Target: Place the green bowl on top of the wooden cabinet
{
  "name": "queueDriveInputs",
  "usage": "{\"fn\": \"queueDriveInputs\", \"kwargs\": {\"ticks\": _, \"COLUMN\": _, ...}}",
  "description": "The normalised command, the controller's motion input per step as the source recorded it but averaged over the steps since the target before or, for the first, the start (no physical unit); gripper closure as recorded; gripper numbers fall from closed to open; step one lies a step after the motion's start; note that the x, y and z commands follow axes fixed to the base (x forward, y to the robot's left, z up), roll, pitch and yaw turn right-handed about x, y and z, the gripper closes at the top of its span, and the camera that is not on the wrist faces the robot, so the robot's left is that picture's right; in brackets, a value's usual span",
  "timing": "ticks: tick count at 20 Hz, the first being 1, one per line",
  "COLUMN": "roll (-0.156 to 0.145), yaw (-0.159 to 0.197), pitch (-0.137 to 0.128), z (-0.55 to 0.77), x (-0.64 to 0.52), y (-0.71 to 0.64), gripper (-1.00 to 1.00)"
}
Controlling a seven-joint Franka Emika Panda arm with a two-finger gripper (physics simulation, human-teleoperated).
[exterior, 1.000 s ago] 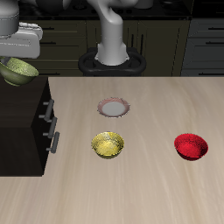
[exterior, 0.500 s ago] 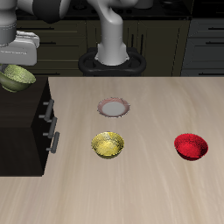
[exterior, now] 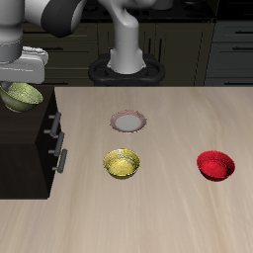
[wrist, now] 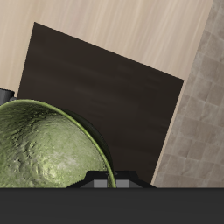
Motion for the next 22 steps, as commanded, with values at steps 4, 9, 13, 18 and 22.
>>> {"fn": "queueDriveInputs", "kwargs": {"ticks": 4, "roll": 0.001, "yaw": 0.018, "pitch": 0.020, "z": -0.12, "x": 0.03, "y": 0.05, "gripper": 1.00}}
{"fn": "queueDriveInputs", "kwargs": {"ticks": 9, "roll": 0.017, "yaw": 0.099, "pitch": -0.010, "z": -0.08, "x": 0.01, "y": 0.09, "gripper": 1.00}}
{"fn": "queueDriveInputs", "kwargs": {"ticks": 13, "roll": -0.182, "yaw": -0.096, "pitch": 0.067, "z": -0.12, "x": 0.15, "y": -0.15, "gripper": 1.00}}
{"fn": "queueDriveInputs", "kwargs": {"ticks": 18, "roll": 0.021, "yaw": 0.037, "pitch": 0.010, "z": 0.00, "x": 0.02, "y": 0.05, "gripper": -1.00}}
{"fn": "queueDriveInputs", "kwargs": {"ticks": 22, "roll": 0.008, "yaw": 0.008, "pitch": 0.015, "z": -0.04, "x": 0.04, "y": 0.11, "gripper": -1.00}}
